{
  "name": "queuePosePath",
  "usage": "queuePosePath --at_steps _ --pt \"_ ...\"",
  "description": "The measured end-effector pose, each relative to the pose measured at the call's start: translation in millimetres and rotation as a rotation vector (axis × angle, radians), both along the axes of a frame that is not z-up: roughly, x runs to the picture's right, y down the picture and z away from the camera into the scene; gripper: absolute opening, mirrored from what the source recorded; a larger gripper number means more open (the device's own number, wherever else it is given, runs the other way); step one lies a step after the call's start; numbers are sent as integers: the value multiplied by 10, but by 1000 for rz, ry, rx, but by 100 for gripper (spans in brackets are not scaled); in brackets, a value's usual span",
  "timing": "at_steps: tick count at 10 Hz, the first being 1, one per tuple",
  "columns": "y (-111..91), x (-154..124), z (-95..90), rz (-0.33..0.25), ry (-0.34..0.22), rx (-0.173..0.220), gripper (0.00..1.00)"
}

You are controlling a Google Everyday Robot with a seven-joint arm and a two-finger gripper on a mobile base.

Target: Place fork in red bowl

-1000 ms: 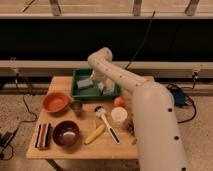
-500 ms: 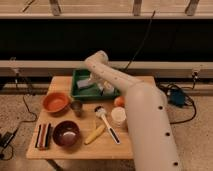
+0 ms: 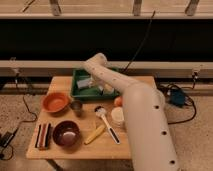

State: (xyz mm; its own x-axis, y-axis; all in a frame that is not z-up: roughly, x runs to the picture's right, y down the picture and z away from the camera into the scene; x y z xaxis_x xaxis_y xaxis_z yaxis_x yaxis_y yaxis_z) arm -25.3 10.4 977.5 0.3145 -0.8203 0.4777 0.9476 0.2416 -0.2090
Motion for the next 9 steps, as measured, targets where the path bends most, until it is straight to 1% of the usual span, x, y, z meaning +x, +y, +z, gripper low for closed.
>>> queuePosePath --at_steps 1,2,3,4,5,7,8,9 --pt "29 35 2 -8 2 -13 80" --pt "87 62 -20 -19 -6 -34 78" --pt "134 67 -55 -28 -17 -49 70" --pt "161 78 -78 -37 -23 -55 63" --pt "195 87 -123 -44 -34 -65 49" --pt "184 111 -144 -42 -37 -67 33" --pt "165 132 -160 -33 -38 -68 20" --pt "147 158 -172 -27 -36 -66 11"
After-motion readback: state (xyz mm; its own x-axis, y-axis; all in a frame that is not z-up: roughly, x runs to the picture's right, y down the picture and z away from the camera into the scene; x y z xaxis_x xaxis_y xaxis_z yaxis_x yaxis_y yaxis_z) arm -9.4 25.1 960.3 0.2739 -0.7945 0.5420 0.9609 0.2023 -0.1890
